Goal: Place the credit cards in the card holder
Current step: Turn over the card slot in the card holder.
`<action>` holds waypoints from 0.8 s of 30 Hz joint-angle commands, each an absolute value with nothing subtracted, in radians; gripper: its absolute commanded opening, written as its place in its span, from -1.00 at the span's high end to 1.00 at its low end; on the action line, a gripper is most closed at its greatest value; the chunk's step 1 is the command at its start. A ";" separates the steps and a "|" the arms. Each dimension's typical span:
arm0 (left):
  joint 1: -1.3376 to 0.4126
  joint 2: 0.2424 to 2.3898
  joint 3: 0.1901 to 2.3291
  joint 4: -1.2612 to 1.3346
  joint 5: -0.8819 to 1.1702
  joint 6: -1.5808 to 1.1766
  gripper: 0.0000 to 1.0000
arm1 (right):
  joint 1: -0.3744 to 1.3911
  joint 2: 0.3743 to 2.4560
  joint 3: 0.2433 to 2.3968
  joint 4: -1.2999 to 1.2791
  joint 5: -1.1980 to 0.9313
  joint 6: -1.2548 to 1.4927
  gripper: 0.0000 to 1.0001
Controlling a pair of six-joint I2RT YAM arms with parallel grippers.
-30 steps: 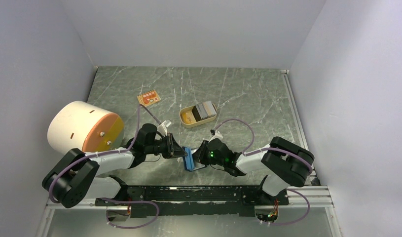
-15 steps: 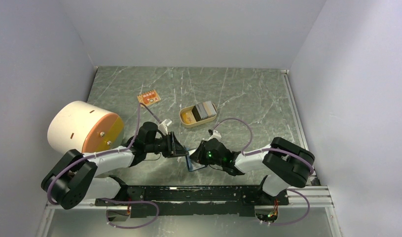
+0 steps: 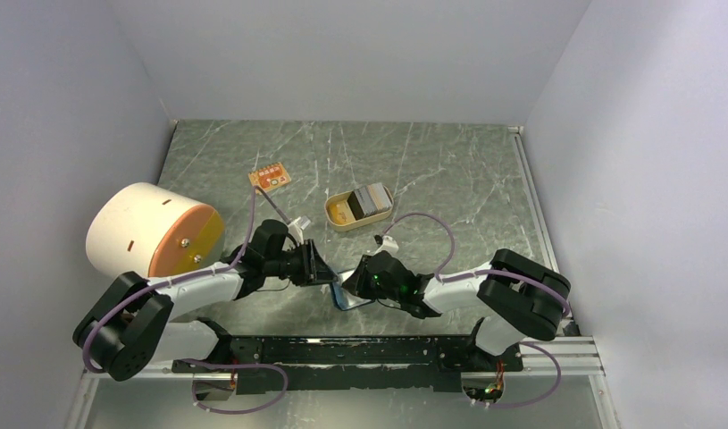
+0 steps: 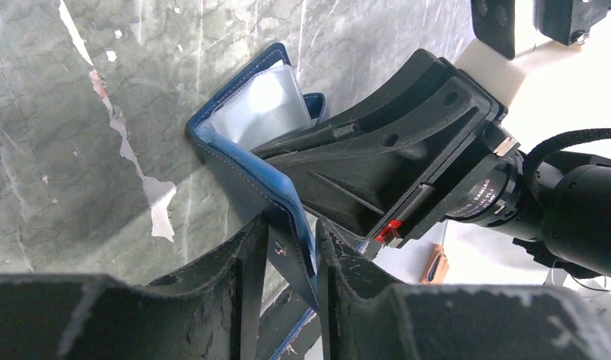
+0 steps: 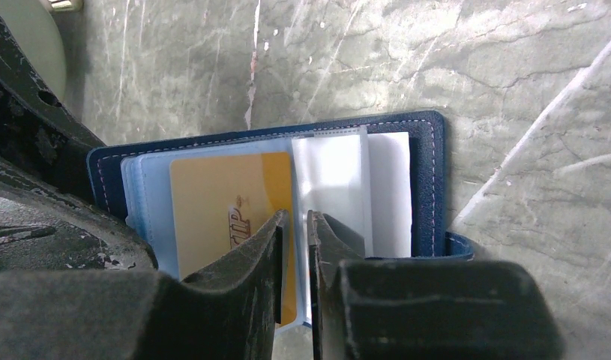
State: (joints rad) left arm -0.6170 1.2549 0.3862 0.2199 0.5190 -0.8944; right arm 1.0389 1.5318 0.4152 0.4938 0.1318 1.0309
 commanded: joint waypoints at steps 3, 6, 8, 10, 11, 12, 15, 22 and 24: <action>-0.622 1.244 0.414 0.210 0.503 -0.874 0.41 | 1.052 1.530 0.425 0.435 0.150 1.013 0.61; -0.622 1.240 0.409 0.221 0.507 -0.876 0.51 | 1.053 1.535 0.426 0.438 0.148 1.017 0.61; -0.623 1.235 0.402 0.239 0.514 -0.878 0.58 | 1.053 1.539 0.424 0.446 0.145 1.021 0.61; -0.622 1.232 0.393 0.265 0.526 -0.883 0.68 | 1.052 1.544 0.423 0.449 0.143 1.020 0.61; -0.623 1.233 0.389 0.278 0.529 -0.885 0.74 | 1.051 1.545 0.423 0.449 0.142 1.021 0.61; -0.622 1.234 0.386 0.285 0.529 -0.886 0.78 | 1.052 1.543 0.423 0.449 0.142 1.019 0.61; -0.622 1.246 0.389 0.281 0.527 -0.881 0.82 | 1.052 1.540 0.422 0.449 0.144 1.021 0.61; -0.622 1.249 0.370 0.336 0.547 -0.892 0.82 | 1.052 1.561 0.419 0.467 0.133 1.027 0.61; -0.622 1.254 0.366 0.354 0.557 -0.896 0.82 | 1.053 1.565 0.419 0.472 0.129 1.029 0.61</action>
